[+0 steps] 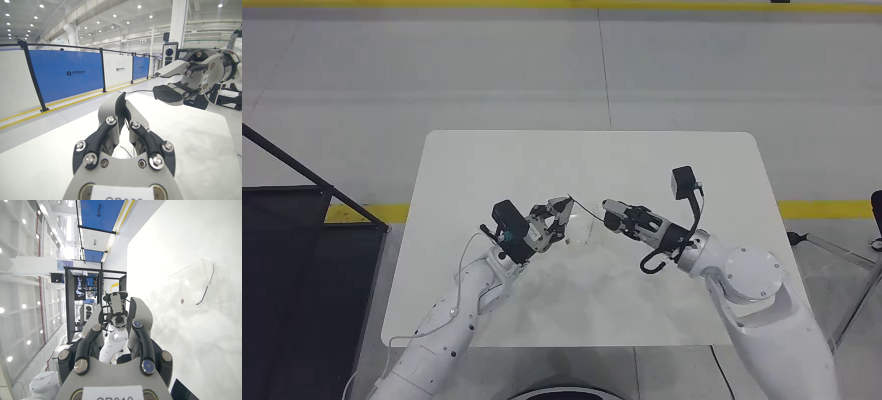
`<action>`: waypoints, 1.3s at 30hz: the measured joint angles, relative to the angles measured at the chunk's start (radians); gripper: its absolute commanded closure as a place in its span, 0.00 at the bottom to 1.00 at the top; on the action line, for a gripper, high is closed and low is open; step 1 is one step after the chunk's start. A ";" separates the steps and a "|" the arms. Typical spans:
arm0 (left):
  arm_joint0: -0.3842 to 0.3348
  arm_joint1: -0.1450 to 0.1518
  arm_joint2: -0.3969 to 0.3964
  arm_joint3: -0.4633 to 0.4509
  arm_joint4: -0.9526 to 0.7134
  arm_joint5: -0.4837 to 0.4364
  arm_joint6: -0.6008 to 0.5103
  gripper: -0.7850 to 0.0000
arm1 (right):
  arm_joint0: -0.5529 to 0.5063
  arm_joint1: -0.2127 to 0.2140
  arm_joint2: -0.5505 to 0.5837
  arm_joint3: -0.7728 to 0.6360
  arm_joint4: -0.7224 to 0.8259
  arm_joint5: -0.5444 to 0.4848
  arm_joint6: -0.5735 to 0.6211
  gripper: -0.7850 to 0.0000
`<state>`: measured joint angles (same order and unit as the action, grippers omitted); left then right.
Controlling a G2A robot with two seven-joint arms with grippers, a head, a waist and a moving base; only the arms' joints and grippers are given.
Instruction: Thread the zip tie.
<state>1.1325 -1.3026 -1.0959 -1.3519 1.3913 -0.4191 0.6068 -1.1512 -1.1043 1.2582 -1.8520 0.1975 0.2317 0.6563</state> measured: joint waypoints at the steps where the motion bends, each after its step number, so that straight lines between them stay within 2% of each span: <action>1: 0.000 -0.001 0.000 0.000 -0.002 0.005 -0.002 1.00 | -0.004 0.001 0.004 -0.001 0.003 -0.009 0.003 0.62; 13: -0.002 -0.004 0.004 0.002 -0.006 0.017 -0.013 1.00 | -0.025 0.000 -0.014 -0.029 -0.016 -0.036 0.011 0.63; 24: -0.002 -0.006 0.005 0.006 -0.005 0.015 -0.006 1.00 | 0.008 -0.006 -0.043 -0.008 -0.012 -0.018 0.006 0.71; 27: -0.002 -0.006 0.004 0.007 -0.005 0.013 -0.005 1.00 | 0.013 -0.007 -0.048 -0.005 -0.014 -0.016 0.006 0.81; 36: -0.003 -0.007 0.003 0.008 -0.004 0.011 -0.005 1.00 | 0.019 -0.008 -0.054 -0.002 -0.020 -0.013 0.009 0.80; 39: -0.003 -0.007 0.003 0.009 -0.004 0.010 -0.005 1.00 | 0.019 -0.009 -0.055 -0.003 -0.022 -0.013 0.009 0.84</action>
<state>1.1291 -1.3101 -1.0932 -1.3430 1.3872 -0.4091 0.6022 -1.1324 -1.1131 1.2034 -1.8547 0.1756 0.2188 0.6654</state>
